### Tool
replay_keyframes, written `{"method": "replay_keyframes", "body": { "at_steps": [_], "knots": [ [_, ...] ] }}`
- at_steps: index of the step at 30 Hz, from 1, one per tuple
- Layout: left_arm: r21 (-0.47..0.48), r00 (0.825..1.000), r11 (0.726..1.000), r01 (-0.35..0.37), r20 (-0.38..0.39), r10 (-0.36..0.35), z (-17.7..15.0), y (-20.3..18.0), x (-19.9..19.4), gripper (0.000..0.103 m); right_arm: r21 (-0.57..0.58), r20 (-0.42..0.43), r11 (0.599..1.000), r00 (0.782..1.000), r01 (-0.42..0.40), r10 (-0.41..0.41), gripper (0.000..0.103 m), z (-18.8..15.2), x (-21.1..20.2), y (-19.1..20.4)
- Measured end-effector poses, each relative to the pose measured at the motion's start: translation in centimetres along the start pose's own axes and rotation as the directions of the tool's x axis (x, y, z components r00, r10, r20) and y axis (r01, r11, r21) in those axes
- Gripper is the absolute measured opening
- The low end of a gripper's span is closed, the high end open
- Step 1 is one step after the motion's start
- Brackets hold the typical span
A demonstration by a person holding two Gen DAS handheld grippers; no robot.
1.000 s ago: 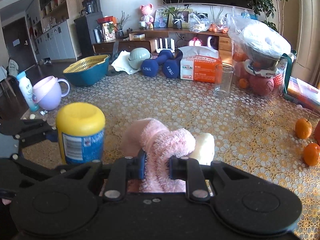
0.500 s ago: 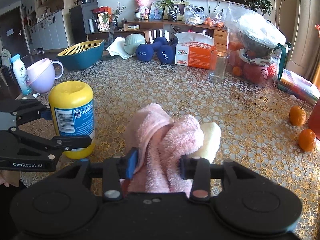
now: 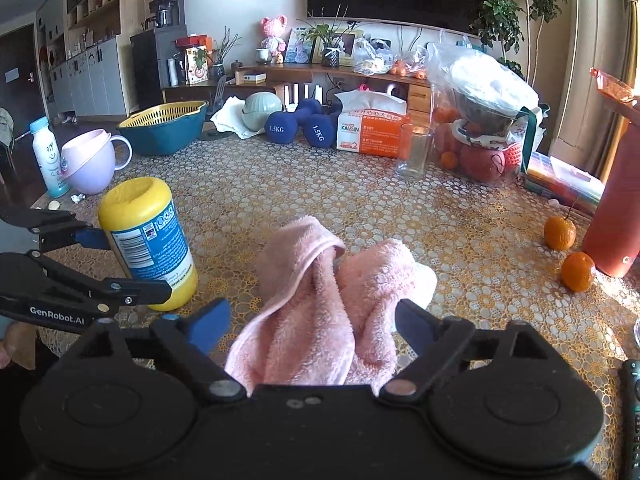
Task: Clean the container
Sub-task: 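Open both tools, releasing the canister and the towel onto the table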
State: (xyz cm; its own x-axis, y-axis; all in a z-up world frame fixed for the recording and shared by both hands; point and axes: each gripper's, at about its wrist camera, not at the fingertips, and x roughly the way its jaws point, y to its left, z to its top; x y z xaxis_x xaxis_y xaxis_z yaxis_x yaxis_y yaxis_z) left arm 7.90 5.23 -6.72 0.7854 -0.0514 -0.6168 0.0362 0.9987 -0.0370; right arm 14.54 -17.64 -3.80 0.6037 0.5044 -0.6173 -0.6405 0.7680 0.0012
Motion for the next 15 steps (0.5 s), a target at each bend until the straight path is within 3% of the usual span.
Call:
{"method": "replay_keyframes", "body": {
  "at_steps": [10,15],
  "knots": [
    [-0.057,0.997,0.997,0.044,0.065,-0.04,-1.1,-0.5,-3.8,0.089,0.08,0.104,0.995,0.994,-0.052,0.043,0.102,-1.5,-3.4,0.0],
    [-0.041,0.995,0.999,0.014,0.103,-0.01,-1.3,-1.4,-5.6,0.089,0.107,0.14,0.991,0.988,-0.08,0.065,0.103,-2.0,-4.6,0.4]
  ]
}}
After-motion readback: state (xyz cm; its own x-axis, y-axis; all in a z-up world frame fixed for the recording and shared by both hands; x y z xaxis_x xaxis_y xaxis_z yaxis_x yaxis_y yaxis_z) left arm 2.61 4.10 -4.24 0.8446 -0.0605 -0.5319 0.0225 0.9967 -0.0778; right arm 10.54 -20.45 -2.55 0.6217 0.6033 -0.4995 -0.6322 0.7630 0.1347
